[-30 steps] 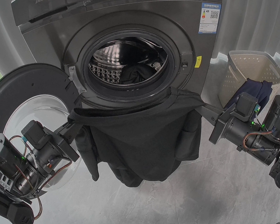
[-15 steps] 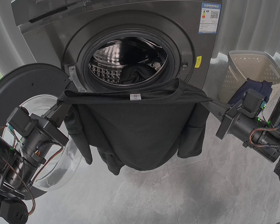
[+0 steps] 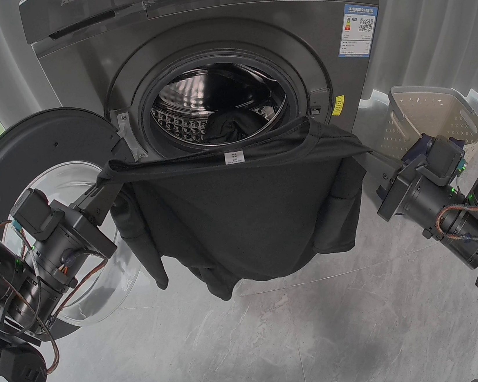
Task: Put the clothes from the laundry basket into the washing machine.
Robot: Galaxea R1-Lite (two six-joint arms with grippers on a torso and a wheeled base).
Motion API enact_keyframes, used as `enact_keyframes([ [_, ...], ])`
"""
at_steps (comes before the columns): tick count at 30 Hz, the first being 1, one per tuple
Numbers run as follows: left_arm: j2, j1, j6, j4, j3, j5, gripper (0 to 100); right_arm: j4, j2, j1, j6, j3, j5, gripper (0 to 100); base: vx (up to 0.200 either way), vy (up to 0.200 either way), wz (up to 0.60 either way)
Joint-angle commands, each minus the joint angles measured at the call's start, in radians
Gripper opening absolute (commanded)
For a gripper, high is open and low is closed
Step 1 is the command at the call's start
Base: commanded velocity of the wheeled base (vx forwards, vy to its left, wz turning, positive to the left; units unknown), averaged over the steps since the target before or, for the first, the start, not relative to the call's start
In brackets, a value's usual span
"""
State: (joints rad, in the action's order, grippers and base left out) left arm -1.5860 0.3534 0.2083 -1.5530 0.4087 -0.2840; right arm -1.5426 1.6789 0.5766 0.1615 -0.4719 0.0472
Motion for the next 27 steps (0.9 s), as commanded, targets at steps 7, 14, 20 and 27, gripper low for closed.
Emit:
enact_keyframes([
  [7,0.001,0.001,0.0,-0.002,-0.031,-0.001,0,0.001,-0.013,-0.001,0.001,-0.022,-0.012,0,0.0,0.0,0.0],
  [14,0.029,0.027,0.0,-0.001,-0.018,-0.02,0,0.001,-0.027,-0.018,0.0,-0.022,-0.012,0,0.0,0.0,0.0],
  [20,-0.023,0.082,0.005,0.001,0.016,-0.044,0,0.001,-0.03,-0.018,0.003,-0.024,-0.012,0,0.0,0.0,0.0],
  [27,-0.068,0.131,-0.001,-0.001,0.045,-0.03,0,0.002,-0.008,-0.026,0.001,0.007,-0.013,0,0.0,0.0,0.0],
])
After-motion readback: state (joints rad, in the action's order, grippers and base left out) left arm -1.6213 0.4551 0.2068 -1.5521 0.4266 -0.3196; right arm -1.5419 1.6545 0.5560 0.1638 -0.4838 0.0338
